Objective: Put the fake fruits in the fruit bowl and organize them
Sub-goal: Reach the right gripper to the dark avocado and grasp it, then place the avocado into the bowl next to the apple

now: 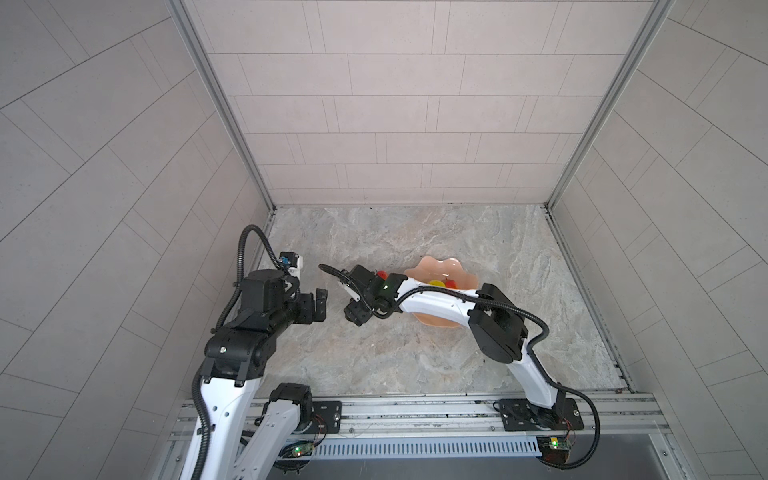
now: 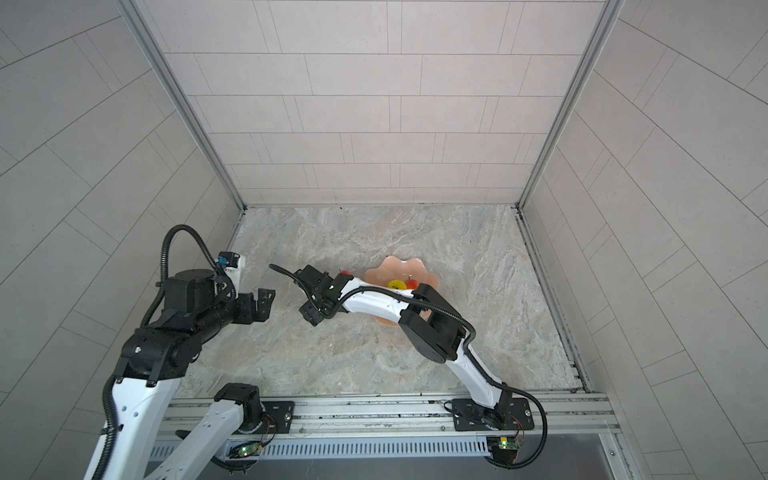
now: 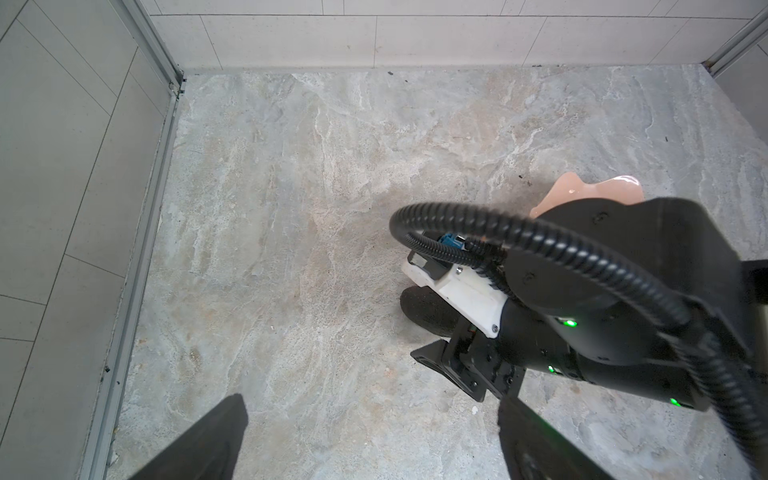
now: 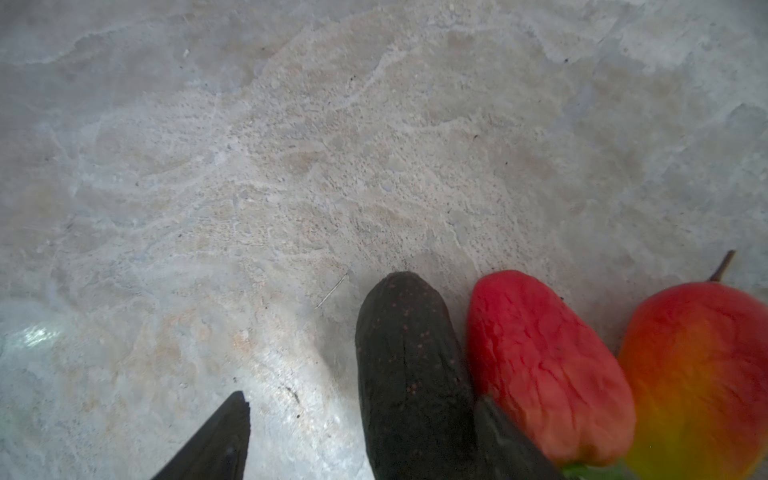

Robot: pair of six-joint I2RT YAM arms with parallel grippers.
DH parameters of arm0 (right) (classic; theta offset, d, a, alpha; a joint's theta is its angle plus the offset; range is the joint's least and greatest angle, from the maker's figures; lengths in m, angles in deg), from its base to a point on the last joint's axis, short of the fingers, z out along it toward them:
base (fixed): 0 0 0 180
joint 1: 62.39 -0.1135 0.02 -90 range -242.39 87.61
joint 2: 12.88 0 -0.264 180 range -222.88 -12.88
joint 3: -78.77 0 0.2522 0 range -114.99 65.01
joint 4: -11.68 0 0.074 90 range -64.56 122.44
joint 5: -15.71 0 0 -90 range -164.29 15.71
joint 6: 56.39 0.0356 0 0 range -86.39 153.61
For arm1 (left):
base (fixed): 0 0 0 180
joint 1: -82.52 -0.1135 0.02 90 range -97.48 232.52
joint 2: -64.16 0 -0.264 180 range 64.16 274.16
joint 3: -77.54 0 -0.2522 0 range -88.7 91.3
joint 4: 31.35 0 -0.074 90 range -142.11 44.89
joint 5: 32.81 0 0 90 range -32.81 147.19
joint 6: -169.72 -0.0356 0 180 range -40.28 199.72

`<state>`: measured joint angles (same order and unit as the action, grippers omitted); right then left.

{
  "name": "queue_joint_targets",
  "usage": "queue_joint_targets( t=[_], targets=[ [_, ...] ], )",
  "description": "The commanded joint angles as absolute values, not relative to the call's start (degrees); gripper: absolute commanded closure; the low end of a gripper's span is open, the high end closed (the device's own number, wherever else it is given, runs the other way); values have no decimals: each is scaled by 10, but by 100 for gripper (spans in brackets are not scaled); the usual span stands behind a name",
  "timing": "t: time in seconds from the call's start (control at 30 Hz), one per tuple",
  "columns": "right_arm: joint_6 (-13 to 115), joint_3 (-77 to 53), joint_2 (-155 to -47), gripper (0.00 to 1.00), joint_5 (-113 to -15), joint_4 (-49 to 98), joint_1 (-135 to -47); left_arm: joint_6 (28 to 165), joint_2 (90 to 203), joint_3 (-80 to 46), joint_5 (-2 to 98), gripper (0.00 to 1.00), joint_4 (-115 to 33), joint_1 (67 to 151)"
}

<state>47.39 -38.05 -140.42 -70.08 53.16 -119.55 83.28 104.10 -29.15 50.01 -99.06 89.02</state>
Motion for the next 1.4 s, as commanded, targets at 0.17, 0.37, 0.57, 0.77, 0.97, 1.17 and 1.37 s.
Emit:
queue_joint_targets(
  t=[0.17,0.37,0.57,0.77,0.97,1.17,1.37],
  targets=[
    [479,-390,-1434,38,-702,540,-1190,831,1041,-277,507,0,-1003,890],
    [479,-382,-1407,67,-710,545,-1190,831,1041,-279,510,0,-1001,890],
    [452,-346,-1308,76,-726,569,-1190,829,1041,-280,512,0,-1000,890],
    [413,-245,-1171,82,-766,593,-1171,830,1041,-282,513,0,-1000,890],
    [390,-98,-1052,85,-779,592,-1124,830,1041,-285,510,0,-996,890],
    [386,11,-995,85,-785,583,-1080,833,1047,-290,502,0,-988,890],
    [396,62,-985,84,-768,553,-1059,838,1051,-291,496,0,-985,890]
  ],
)
